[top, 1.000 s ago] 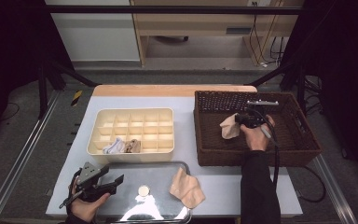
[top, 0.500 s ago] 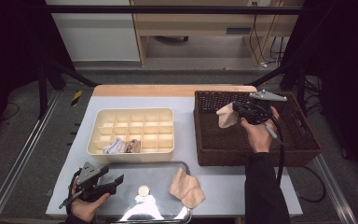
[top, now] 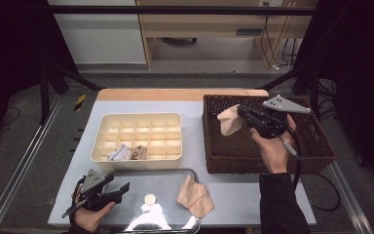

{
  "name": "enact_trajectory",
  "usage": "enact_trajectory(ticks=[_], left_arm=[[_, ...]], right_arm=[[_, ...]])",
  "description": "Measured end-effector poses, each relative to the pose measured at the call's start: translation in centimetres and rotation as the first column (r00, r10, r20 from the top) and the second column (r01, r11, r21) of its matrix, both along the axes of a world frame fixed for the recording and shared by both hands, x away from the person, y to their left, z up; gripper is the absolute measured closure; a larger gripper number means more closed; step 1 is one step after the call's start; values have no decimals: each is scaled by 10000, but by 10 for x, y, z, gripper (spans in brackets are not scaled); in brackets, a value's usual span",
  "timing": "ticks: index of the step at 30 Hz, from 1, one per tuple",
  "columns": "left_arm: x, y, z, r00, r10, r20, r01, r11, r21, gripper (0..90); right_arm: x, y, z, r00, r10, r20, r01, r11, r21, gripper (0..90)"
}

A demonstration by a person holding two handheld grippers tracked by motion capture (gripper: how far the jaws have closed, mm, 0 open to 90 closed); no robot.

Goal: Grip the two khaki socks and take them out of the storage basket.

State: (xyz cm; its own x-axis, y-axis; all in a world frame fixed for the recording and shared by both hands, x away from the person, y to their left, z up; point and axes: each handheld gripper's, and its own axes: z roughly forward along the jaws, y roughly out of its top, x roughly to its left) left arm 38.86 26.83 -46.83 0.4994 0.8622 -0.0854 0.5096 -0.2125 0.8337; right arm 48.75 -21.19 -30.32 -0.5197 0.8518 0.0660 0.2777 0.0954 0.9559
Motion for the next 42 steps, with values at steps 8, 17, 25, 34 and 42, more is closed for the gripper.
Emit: enact_trajectory(ticks=[8, 17, 25, 34, 42], left_arm=[[0, 0, 0, 10000, -4, 3, 5, 10000, -27, 286], [-1, 0, 1, 10000, -14, 20, 15, 10000, -47, 286], [-1, 0, 1, 10000, -30, 29, 30, 10000, -64, 286], [-1, 0, 2, 10000, -58, 42, 58, 10000, -61, 286], [-1, -1, 2, 10000, -60, 25, 61, 9999, -80, 286]], right_arm=[[-22, 13, 15, 9959, 711, 555, -715, 9974, 55, 870], [-41, 39, 24, 9814, 1679, 927, -1685, 9857, -12, 869], [-55, 66, 22, 9579, 2689, 1008, -2697, 9629, -64, 869], [-74, 88, 0, 9268, 3726, 476, -3721, 9280, -184, 869], [-87, 72, -30, 9253, 3789, -163, -3790, 9254, -39, 869]])
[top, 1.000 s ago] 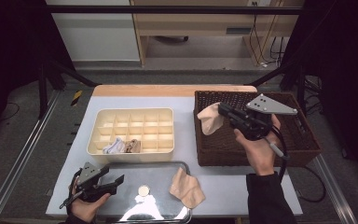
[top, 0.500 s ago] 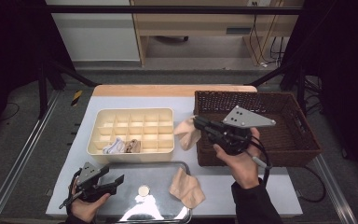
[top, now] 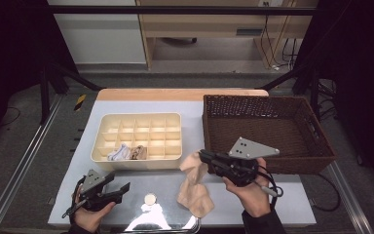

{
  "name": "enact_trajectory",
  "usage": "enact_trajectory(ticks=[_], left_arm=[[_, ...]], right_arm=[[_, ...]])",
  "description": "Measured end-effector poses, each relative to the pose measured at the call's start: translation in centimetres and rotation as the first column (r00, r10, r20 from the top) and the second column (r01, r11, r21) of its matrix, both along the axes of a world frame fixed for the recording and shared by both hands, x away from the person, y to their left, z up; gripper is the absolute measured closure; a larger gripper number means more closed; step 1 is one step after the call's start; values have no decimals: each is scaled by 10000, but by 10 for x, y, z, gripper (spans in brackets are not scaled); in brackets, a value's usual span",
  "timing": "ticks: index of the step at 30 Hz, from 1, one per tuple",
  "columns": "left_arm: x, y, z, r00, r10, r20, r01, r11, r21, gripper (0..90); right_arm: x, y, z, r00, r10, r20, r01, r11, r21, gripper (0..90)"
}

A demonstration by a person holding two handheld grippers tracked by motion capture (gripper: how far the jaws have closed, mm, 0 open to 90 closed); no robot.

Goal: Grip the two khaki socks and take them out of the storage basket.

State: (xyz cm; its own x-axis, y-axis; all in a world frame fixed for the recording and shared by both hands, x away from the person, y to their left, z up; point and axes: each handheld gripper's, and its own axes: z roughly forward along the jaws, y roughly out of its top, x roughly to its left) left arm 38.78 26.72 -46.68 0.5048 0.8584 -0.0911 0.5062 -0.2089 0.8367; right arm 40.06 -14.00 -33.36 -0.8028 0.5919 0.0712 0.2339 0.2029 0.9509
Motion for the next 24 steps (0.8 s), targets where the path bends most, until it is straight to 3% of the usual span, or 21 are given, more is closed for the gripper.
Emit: enact_trajectory(ticks=[7, 13, 19, 23, 24], left_arm=[[0, 0, 0, 10000, -5, 5, 5, 10000, 14, 286], [0, 0, 1, 10000, -7, 11, 7, 10000, 0, 286], [0, 0, 1, 10000, -32, -13, 31, 10000, -79, 288], [0, 0, 2, 10000, -87, -28, 87, 9999, -133, 290], [0, 0, 3, 9999, -114, -37, 113, 9998, -167, 294]], right_arm=[[-14, -25, -28, 9979, -160, -621, 147, 9997, -208, 868], [-23, -52, -57, 9899, -595, -1287, 530, 9971, -537, 868], [-25, -78, -86, 9731, -1280, -1916, 1126, 9896, -892, 867], [-21, -92, -101, 9599, -1846, -2110, 1636, 9800, -1129, 865], [-19, -96, -106, 9544, -2119, -2102, 1840, 9722, -1445, 863]])
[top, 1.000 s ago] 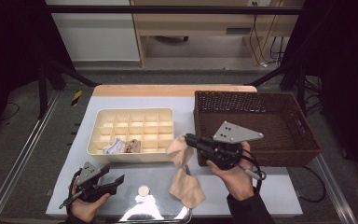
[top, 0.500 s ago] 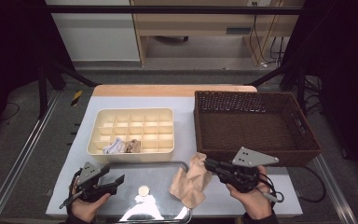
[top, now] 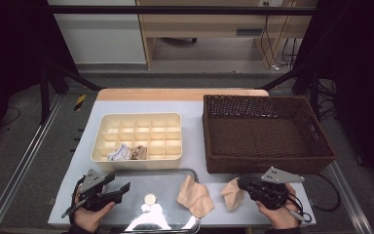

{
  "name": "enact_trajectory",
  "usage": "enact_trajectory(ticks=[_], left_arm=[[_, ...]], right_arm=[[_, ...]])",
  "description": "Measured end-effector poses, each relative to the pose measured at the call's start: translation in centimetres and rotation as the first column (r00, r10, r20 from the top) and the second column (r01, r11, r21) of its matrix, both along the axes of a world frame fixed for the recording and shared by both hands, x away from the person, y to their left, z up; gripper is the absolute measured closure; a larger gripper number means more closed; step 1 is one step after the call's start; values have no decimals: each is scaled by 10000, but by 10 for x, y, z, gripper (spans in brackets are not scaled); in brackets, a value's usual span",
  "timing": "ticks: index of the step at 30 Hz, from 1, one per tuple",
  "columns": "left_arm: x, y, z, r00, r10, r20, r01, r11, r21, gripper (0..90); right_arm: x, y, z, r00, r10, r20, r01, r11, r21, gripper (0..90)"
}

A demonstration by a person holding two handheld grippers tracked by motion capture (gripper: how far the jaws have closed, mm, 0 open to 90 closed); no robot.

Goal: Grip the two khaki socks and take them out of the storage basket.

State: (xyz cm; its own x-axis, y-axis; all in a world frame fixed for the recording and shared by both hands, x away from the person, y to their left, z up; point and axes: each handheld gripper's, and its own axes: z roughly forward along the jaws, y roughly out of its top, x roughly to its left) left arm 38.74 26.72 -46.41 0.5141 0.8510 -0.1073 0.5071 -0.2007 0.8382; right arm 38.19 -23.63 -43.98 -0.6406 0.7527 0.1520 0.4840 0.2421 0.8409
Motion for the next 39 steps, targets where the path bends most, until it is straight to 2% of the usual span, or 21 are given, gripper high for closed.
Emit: enact_trajectory(ticks=[2, 3, 5, 8, 12, 14, 17, 20, 22, 25, 26, 28, 31, 35, 39], left_arm=[[0, 0, 1, 9999, -117, -10, 117, 9999, -13, 298], [0, -1, 1, 9999, -166, -12, 166, 9999, -5, 304], [0, -2, 2, 9996, -268, -4, 268, 9996, 15, 320], [0, -5, 2, 9986, -523, -88, 523, 9986, 102, 333], [-1, -7, 3, 9979, -640, 39, 638, 9973, 374, 371], [-2, -8, 5, 9973, -723, 120, 716, 9963, 476, 398], [-3, -9, 10, 9958, -840, 376, 827, 9960, 349, 436], [-4, -11, 16, 9943, -956, 468, 943, 9951, 284, 504], [-5, -14, 23, 9935, -1020, 502, 1002, 9943, 374, 512], [-6, -22, 35, 9917, -1124, 624, 1084, 9921, 635, 492], [-6, -25, 38, 9913, -1222, 491, 1188, 9906, 672, 510], [-6, -35, 46, 9882, -1391, 639, 1342, 9880, 762, 510], [-6, -50, 52, 9830, -1684, 731, 1625, 9835, 800, 496], [-5, -76, 54, 9757, -2054, 765, 1979, 9755, 963, 468], [0, -99, 48, 9695, -2359, 661, 2285, 9680, 1035, 463]], right_arm=[[3, -3, -7, 9995, -328, -11, 327, 9981, -515, 859], [4, -4, -10, 9990, -441, -53, 437, 9972, -614, 857], [7, -5, -17, 9982, -585, -112, 577, 9963, -637, 851], [10, -5, -26, 9945, -1038, -125, 1019, 9889, -1081, 816], [10, -2, -25, 9913, -1315, 80, 1315, 9843, -1174, 754], [8, 0, -19, 9890, -1428, 390, 1462, 9835, -1066, 730], [4, 3, -8, 9835, -1563, 910, 1636, 9834, -784, 711], [1, 7, 2, 9798, -1640, 1147, 1700, 9845, -442, 677], [-1, 13, 6, 9785, -1661, 1224, 1694, 9854, -177, 657], [-3, 24, 10, 9819, -1525, 1121, 1520, 9883, 136, 635], [-4, 31, 11, 9846, -1378, 1076, 1354, 9904, 290, 643], [-4, 41, 12, 9902, -1025, 944, 975, 9936, 568, 641], [-4, 53, 10, 9937, -750, 838, 694, 9953, 681, 632], [-4, 67, 2, 9967, -486, 650, 444, 9969, 654, 624], [-4, 72, -7, 9986, -422, 330, 401, 9972, 628, 631]])
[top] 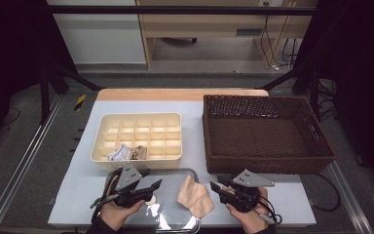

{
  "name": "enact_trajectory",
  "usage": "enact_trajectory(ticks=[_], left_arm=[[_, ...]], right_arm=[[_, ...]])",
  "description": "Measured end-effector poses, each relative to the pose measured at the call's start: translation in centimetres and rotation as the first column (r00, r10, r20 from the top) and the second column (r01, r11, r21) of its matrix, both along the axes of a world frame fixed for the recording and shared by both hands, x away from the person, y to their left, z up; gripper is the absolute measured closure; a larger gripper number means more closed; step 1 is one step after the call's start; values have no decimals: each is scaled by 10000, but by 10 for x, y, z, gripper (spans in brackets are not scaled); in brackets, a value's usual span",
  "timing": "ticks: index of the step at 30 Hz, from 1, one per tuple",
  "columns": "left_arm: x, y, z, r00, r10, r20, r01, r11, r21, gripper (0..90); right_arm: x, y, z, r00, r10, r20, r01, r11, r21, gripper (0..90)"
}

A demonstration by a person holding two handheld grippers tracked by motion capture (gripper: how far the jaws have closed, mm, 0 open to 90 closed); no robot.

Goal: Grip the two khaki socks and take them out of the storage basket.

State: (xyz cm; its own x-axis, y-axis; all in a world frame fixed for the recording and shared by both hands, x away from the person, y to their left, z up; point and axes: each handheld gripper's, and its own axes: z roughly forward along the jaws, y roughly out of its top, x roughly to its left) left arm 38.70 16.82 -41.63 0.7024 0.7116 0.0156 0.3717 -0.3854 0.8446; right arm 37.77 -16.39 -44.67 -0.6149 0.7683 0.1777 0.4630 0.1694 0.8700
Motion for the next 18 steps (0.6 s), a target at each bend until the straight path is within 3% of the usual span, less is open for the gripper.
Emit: enact_trajectory(ticks=[10, 18], left_arm=[[15, -34, -27, 9963, -347, -785, 339, 9994, -110, 478], [16, -55, -49, 9927, -467, -1114, 528, 9972, 527, 502]], right_arm=[[-4, 8, -25, 9973, 130, -719, -130, 9999, 14, 633], [-5, 15, -38, 9932, 309, -1123, -343, 9990, -287, 636]])
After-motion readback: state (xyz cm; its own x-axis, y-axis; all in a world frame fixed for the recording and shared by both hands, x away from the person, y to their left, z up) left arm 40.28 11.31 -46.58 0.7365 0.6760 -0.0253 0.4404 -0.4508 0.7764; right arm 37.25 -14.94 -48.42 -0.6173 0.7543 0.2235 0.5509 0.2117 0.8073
